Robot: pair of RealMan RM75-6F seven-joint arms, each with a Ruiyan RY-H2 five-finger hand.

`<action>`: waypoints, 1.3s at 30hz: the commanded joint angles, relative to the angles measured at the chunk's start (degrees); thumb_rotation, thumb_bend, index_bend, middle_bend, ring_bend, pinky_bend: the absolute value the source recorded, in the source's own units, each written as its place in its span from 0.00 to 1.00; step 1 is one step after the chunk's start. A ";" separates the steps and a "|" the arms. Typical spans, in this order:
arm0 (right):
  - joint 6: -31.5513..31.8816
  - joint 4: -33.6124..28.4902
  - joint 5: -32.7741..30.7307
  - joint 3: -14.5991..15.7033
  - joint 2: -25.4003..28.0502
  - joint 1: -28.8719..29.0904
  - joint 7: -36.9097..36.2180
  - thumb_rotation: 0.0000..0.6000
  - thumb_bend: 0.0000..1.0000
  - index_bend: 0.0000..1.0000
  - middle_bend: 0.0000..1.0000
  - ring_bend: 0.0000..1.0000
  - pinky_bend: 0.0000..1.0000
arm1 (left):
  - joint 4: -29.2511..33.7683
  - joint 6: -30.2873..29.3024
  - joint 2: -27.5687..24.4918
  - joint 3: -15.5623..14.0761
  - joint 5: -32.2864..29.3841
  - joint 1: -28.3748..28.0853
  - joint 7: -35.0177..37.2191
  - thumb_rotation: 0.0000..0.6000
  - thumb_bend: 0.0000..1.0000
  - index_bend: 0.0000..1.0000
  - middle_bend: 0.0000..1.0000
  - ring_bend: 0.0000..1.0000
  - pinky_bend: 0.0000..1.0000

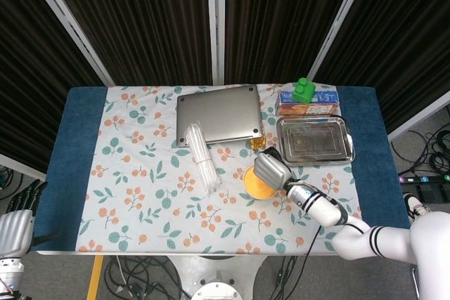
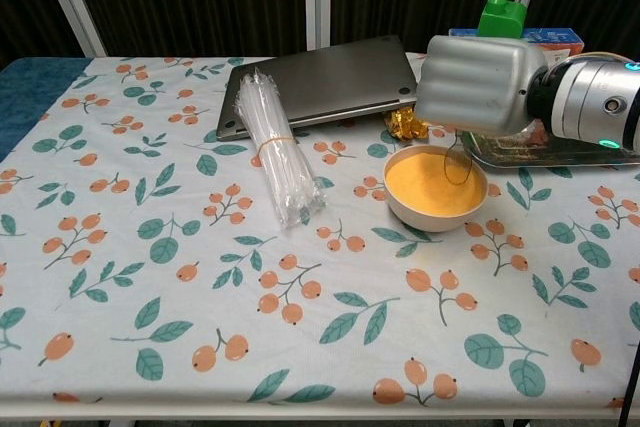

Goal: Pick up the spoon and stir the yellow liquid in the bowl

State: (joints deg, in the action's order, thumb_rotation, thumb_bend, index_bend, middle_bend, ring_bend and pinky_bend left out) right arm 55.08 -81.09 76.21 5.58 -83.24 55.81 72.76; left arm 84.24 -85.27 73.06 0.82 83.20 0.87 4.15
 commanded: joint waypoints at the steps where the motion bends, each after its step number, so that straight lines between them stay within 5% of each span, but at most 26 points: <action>1: 0.83 -1.68 2.11 -0.74 1.05 0.14 -0.81 1.00 0.60 0.88 0.97 0.96 1.00 | -0.05 -0.12 0.08 -0.05 0.00 0.11 0.05 1.00 0.05 0.13 0.12 0.10 0.13; 11: -2.06 -3.89 3.90 -1.76 -0.08 0.87 0.29 1.00 0.60 0.88 0.97 0.97 1.00 | -0.45 -0.15 0.28 -0.24 -0.26 0.49 0.59 1.00 0.05 0.13 0.12 0.10 0.13; 21: -3.95 0.51 5.13 -1.78 -0.70 1.07 5.36 1.00 0.61 0.88 0.97 0.97 1.00 | -0.86 -0.24 0.46 -0.22 -0.12 0.57 1.07 1.00 0.05 0.13 0.12 0.10 0.13; 29: -2.29 -3.79 7.58 -3.52 1.59 1.17 5.50 1.00 0.61 0.89 0.98 0.97 1.00 | -0.80 -0.26 0.41 -0.11 0.03 0.46 1.03 1.00 0.05 0.13 0.12 0.10 0.13; 39: -1.20 1.13 6.41 -3.31 -4.54 -1.50 11.42 1.00 0.61 0.91 0.99 0.98 1.00 | -1.36 0.27 0.67 -0.29 -0.14 0.44 1.44 1.00 0.05 0.13 0.12 0.10 0.13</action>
State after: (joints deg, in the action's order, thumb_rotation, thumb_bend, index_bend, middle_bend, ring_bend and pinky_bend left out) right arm 52.71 -81.60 83.14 2.35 -86.35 55.36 82.41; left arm 82.88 -85.00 73.73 0.53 83.06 1.31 5.59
